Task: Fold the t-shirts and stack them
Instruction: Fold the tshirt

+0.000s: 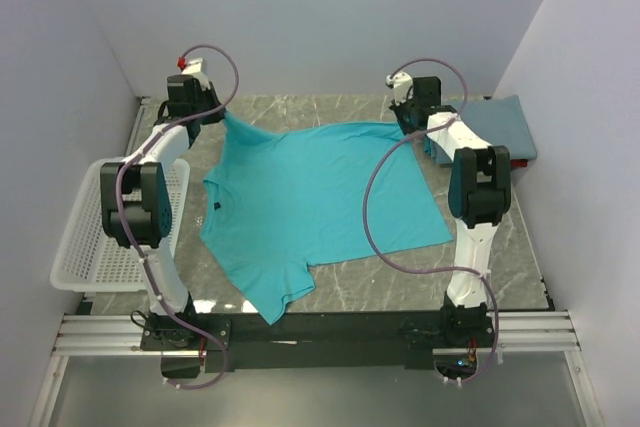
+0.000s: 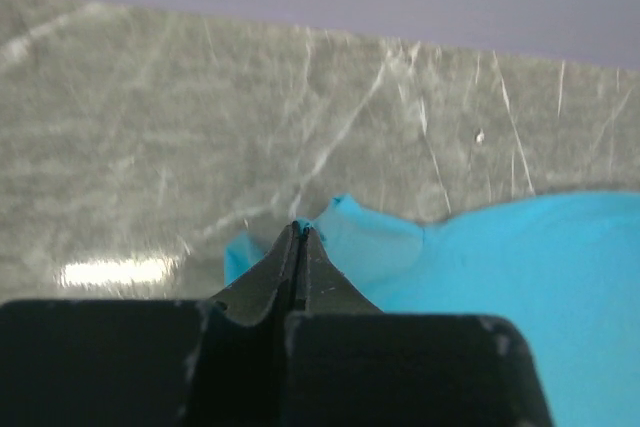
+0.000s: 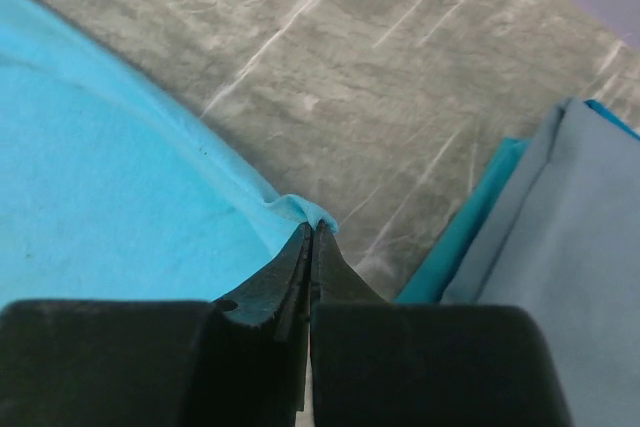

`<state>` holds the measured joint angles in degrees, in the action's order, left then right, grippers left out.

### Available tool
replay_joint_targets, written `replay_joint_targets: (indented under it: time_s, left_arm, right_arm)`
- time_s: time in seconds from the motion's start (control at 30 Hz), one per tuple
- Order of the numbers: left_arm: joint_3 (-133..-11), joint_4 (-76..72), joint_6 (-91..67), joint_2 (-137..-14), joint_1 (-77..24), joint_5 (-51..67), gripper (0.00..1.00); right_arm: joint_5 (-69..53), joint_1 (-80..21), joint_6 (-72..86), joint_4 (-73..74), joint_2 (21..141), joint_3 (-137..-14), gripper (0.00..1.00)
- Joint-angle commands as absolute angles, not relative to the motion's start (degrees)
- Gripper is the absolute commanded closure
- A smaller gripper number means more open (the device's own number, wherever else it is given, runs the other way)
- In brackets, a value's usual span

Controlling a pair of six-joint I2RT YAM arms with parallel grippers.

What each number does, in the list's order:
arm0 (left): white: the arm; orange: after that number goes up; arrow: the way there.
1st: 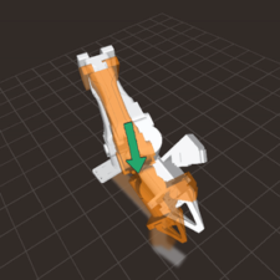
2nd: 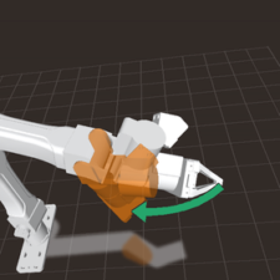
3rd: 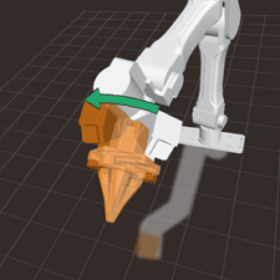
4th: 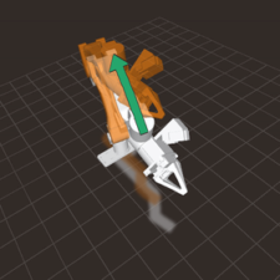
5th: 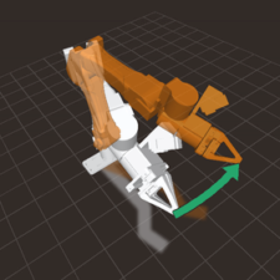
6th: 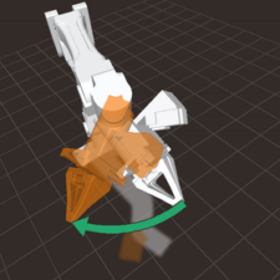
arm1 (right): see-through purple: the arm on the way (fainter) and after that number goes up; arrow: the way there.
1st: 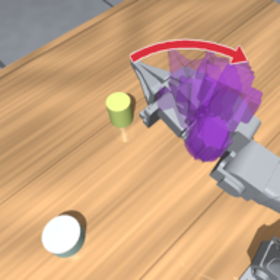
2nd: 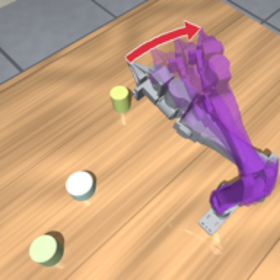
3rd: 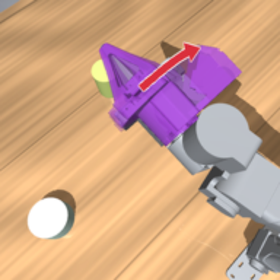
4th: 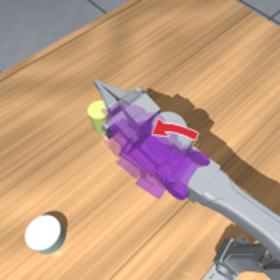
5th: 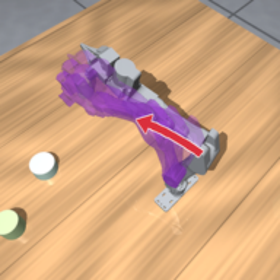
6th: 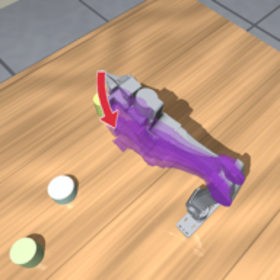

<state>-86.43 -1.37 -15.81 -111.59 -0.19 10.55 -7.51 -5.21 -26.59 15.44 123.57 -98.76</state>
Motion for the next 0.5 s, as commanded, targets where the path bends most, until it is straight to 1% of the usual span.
replay_joint_targets:
  time_s: [0.0,0.37,0.47]
  left_arm:
    - [-81.9,-4.1,-15.7,-104.9,-0.2,13.9,1.00]
    - [-70.0,-4.5,-17.3,-92.4,-0.2,13.4,1.00]
    - [-65.1,-5.1,-18.0,-88.8,-0.2,13.2,1.00]
  right_arm:
    - [-10.0,-4.5,-25.5,13.0,118.2,-97.3,1.00]
    - [-11.2,-2.5,-24.9,10.1,113.5,-90.5,1.00]
    - [-11.2,-2.2,-25.3,9.8,113.0,-89.2,1.00]
